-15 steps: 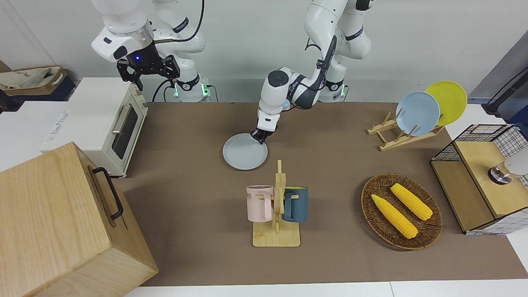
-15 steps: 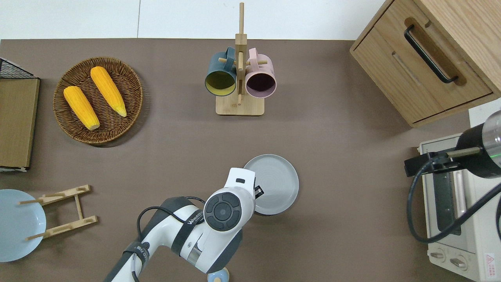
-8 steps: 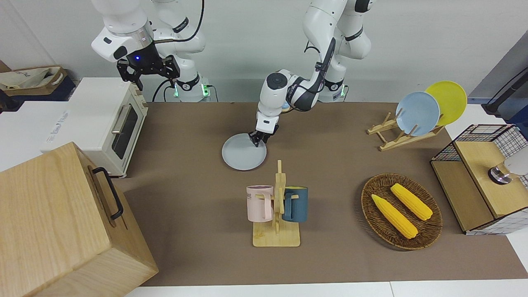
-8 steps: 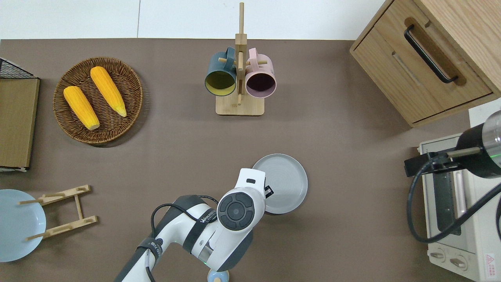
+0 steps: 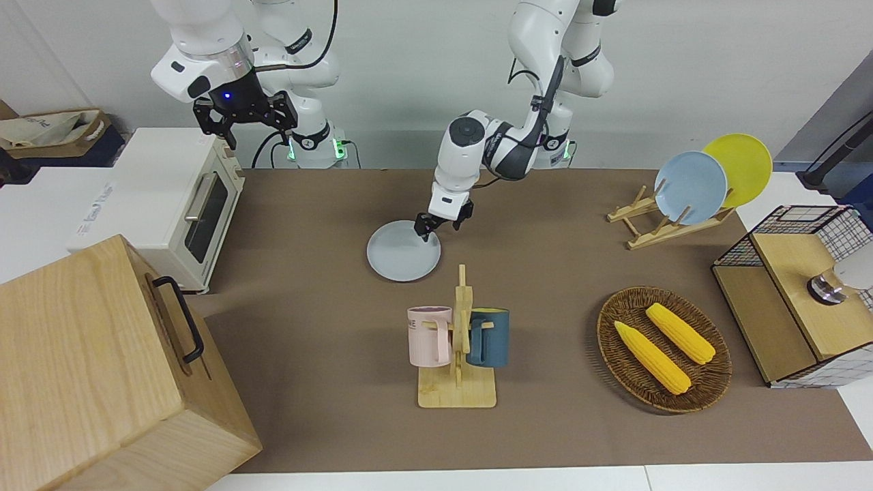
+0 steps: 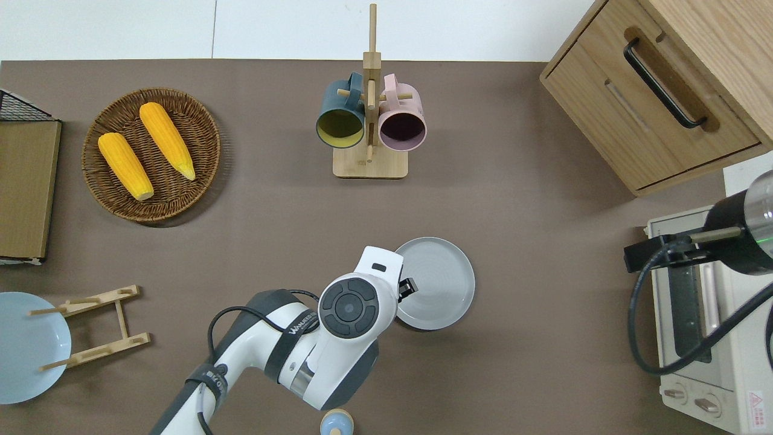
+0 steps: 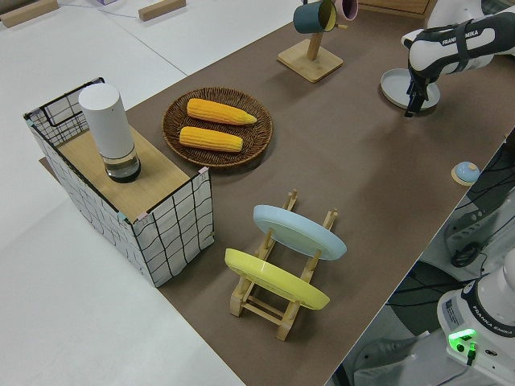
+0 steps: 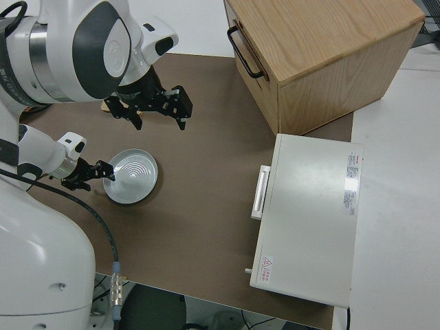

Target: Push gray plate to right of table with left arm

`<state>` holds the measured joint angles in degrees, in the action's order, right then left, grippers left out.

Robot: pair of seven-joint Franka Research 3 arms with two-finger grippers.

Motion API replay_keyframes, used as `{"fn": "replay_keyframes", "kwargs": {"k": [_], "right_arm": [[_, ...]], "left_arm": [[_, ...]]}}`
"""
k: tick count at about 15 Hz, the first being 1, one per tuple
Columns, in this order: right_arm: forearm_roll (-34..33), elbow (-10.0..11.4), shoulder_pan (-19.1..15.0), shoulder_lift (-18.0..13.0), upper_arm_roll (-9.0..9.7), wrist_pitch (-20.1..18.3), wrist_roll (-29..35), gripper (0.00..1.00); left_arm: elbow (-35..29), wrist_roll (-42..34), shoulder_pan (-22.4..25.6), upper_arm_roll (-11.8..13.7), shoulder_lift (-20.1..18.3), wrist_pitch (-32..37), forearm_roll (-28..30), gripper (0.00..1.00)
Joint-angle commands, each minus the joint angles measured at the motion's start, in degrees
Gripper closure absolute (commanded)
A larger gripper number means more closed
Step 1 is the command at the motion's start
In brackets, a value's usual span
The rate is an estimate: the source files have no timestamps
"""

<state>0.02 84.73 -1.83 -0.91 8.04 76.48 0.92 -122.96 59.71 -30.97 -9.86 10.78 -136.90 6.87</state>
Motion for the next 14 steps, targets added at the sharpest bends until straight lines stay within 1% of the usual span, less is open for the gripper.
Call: {"fn": "replay_keyframes", "kwargs": {"k": [1, 4, 6, 9, 10, 12, 14], "right_arm": [[0.2, -0.5, -1.1, -0.1, 0.92, -0.9, 0.7, 0.017], [0.2, -0.5, -1.1, -0.1, 0.92, -0.9, 0.7, 0.017], [0.2, -0.5, -1.1, -0.1, 0.92, -0.9, 0.7, 0.017], [0.2, -0.5, -1.1, -0.1, 0.92, -0.9, 0.7, 0.017], [0.2, -0.5, -1.2, -0.1, 0.92, -0.9, 0.7, 0.017], [0.2, -0.5, -1.1, -0.1, 0.92, -0.9, 0.7, 0.017], [0.2, -0.5, -1.1, -0.1, 0.92, -0.9, 0.7, 0.017]], "left_arm": [[1.2, -10.8, 3.8, 0.1, -6.2, 10.3, 0.3, 0.01], [4.4, -20.7, 8.8, 0.1, -8.2, 18.5, 0.3, 0.01], [7.8, -27.5, 12.6, 0.1, -8.2, 24.4, 0.2, 0.01], [13.1, -38.4, 20.0, 0.1, -8.2, 32.2, 0.2, 0.01], [14.2, -40.7, 21.5, 0.1, -8.2, 34.2, 0.1, 0.01], [15.2, -44.8, 24.2, 0.3, -8.5, 35.9, 0.0, 0.01], [17.4, -47.7, 26.5, 0.1, -9.7, 37.7, -1.3, 0.01]]}}
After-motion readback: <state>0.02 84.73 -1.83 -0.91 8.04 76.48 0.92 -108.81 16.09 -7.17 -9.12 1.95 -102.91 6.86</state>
